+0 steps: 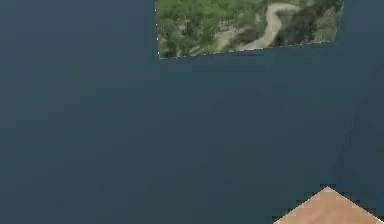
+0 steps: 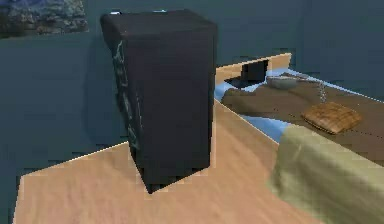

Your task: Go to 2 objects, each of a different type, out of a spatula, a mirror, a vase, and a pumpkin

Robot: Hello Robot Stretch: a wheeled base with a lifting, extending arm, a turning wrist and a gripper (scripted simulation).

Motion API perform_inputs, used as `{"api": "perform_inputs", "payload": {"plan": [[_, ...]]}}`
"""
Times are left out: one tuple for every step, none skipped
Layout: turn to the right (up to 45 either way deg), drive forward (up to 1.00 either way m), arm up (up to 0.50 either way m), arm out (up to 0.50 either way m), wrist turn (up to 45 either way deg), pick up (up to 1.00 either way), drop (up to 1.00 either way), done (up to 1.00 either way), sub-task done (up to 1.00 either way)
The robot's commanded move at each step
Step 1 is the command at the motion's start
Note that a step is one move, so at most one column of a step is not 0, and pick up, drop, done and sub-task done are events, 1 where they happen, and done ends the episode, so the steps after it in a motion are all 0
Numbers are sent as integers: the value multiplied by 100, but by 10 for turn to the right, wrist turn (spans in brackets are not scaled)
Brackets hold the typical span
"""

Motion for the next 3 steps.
{"api": "perform_inputs", "payload": {"plan": [[-450,0,0,0,0,0,0,0,0],[-450,0,0,0,0,0,0,0,0],[-240,0,0,0,0,0,0,0,0]]}}
